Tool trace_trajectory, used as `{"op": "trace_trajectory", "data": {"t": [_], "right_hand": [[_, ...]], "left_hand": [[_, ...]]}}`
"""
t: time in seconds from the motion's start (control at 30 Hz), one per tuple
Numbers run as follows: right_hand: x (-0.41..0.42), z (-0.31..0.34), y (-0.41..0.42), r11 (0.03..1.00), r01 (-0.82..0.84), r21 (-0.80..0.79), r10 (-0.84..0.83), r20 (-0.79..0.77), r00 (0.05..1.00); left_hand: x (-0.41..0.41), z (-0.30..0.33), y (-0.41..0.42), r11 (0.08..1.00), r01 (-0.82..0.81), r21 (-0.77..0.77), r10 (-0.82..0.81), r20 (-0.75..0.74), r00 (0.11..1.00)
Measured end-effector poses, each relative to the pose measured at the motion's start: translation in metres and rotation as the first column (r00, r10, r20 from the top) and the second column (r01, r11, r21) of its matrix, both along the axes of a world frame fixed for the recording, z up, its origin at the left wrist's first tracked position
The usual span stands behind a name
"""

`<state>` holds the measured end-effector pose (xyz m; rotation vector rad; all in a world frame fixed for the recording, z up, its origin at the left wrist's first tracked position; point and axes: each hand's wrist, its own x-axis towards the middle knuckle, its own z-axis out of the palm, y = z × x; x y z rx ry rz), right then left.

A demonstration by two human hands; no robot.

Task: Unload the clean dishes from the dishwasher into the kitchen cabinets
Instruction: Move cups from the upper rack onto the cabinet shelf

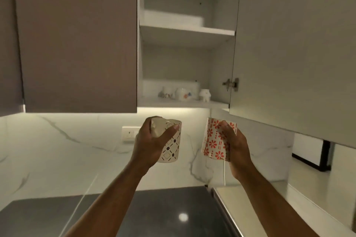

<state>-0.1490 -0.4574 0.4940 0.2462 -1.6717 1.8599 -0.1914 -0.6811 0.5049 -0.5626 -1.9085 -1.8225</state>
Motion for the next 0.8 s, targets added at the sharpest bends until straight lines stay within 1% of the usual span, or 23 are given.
{"op": "trace_trajectory", "data": {"t": [0.03,0.1,0.13,0.2,0.23,0.3,0.33,0.5,0.63,0.73,0.8], "right_hand": [[-0.002,0.004,0.001,1.0,0.004,0.015,-0.005,0.011,1.0],[-0.023,0.033,0.009,1.0,0.0,0.017,0.001,-0.042,0.999],[-0.025,0.037,0.009,1.0,0.008,0.024,-0.007,-0.033,0.999],[-0.044,0.066,0.017,1.0,0.011,0.02,-0.009,-0.089,0.996],[-0.045,0.072,0.015,0.999,0.012,0.033,-0.009,-0.094,0.996],[-0.06,0.103,0.023,0.998,0.019,0.058,-0.01,-0.155,0.988],[-0.062,0.111,0.023,0.996,0.017,0.087,-0.003,-0.168,0.986],[-0.088,0.181,0.036,0.991,-0.002,0.136,0.038,-0.264,0.964],[-0.103,0.219,0.043,0.985,0.003,0.173,0.051,-0.306,0.951],[-0.117,0.248,0.048,0.985,0.021,0.174,0.041,-0.343,0.938],[-0.131,0.266,0.049,0.987,0.032,0.157,0.026,-0.355,0.934]], "left_hand": [[-0.001,0.006,0.0,1.0,-0.005,0.002,0.005,0.01,1.0],[-0.017,0.037,0.007,0.999,-0.027,0.018,0.028,-0.043,0.999],[-0.02,0.041,0.006,0.999,-0.029,0.022,0.03,-0.034,0.999],[-0.036,0.072,0.014,0.998,-0.053,0.023,0.055,-0.095,0.994],[-0.039,0.078,0.013,0.997,-0.066,0.027,0.068,-0.093,0.993],[-0.053,0.11,0.021,0.994,-0.104,0.033,0.108,-0.158,0.981],[-0.055,0.118,0.021,0.992,-0.123,0.028,0.126,-0.168,0.978],[-0.081,0.184,0.037,0.98,-0.201,0.0,0.192,-0.3,0.934],[-0.095,0.224,0.043,0.973,-0.229,0.001,0.215,-0.35,0.912],[-0.104,0.252,0.056,0.966,-0.257,0.026,0.246,-0.394,0.886],[-0.113,0.271,0.067,0.952,-0.303,0.035,0.29,-0.412,0.864]]}}
